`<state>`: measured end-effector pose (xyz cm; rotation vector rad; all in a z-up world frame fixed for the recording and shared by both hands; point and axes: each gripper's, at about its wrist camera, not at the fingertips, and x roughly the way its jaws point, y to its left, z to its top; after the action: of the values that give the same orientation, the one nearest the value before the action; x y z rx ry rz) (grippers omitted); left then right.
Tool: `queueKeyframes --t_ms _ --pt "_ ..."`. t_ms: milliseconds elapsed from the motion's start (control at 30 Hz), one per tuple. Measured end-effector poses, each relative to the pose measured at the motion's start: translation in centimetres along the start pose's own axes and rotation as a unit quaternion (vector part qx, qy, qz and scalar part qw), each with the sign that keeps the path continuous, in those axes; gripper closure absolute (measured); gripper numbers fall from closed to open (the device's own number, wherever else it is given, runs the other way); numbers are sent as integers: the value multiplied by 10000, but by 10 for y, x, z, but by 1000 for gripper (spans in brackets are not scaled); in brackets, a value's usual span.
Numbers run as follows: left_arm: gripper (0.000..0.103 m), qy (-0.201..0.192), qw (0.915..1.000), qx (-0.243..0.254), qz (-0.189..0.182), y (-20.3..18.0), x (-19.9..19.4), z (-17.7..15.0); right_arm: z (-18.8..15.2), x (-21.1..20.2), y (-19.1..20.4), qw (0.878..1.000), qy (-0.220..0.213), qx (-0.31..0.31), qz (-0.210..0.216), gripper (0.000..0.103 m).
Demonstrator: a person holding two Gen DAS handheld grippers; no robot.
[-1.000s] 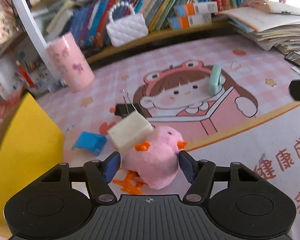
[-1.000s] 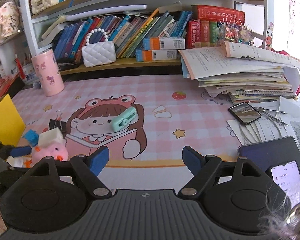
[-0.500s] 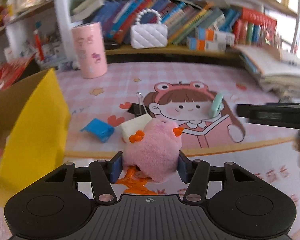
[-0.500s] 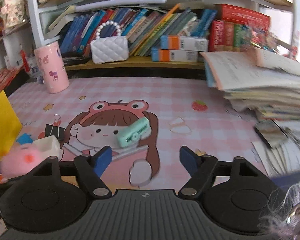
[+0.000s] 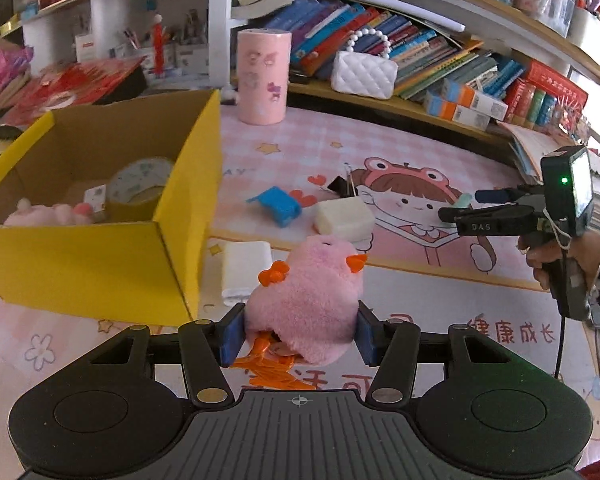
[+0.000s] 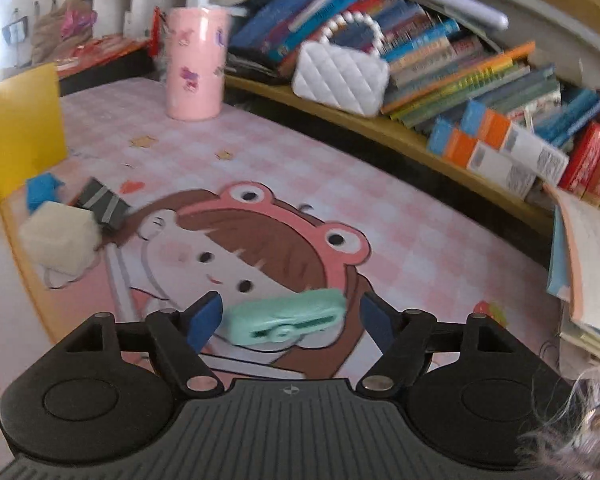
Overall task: Organize objects
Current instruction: 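Carry the chick and mint-green clip into the yellow box and open both tools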
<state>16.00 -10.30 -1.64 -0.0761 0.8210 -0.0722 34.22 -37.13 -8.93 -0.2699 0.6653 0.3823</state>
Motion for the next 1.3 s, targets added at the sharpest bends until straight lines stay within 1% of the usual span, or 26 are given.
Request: queueKeyframes --t_ms 100,167,200,333,400,533,600,633,700,800,867,933,1067,1167,1267,1300 --pt "49 -46 10000 21 35 2 -4 -1 -2 10 -9 9997 73 68 210 33" --pt "49 -39 10000 14 79 4 -5 -2 -2 13 -16 9988 63 254 420 37" --pt "49 -34 9999 0 97 5 -5 -2 -2 13 -18 9983 49 339 475 37" --pt "49 -79 9999 -54 114 7 -7 -2 -4 8 -13 9984 54 402 391 37" --pt "49 -115 9999 -57 78 7 -7 -2 -4 1 -7 9983 21 536 213 37" --pt "49 -158 9998 -38 -65 5 -6 -4 -1 -27 3 9932 -125 1156 8 37" --pt "49 -170 9997 -44 -158 5 -6 -5 -1 -42 12 9904 -149 1377 34 37" --pt "49 -179 9996 -47 -202 5 -6 -6 -2 -51 18 9898 -186 1412 104 37" --pt "49 -198 9994 -74 -276 8 -6 -9 -3 -69 31 9897 -214 1410 101 37" --pt "49 -241 9987 -171 -410 13 -9 -11 -3 -90 54 9887 -25 1495 -124 37" --pt "49 -333 9981 -178 -492 17 -14 -12 -3 -103 67 9846 130 1712 -333 37" --pt "49 -445 9973 -160 -557 21 -20 -11 -3 -114 80 9793 321 1948 -448 37" --pt "49 -699 9954 -155 -643 35 -35 -11 -2 -128 109 9702 686 2315 -208 37" --pt "49 -819 9942 -228 -657 52 -46 -14 8 -143 137 9674 620 2455 -2 37" --pt "49 -848 9937 -349 -645 72 -55 -19 20 -155 173 9719 440 2305 167 37" --pt "49 -844 9937 -384 -631 80 -58 -22 21 -155 186 9734 457 2238 199 37"
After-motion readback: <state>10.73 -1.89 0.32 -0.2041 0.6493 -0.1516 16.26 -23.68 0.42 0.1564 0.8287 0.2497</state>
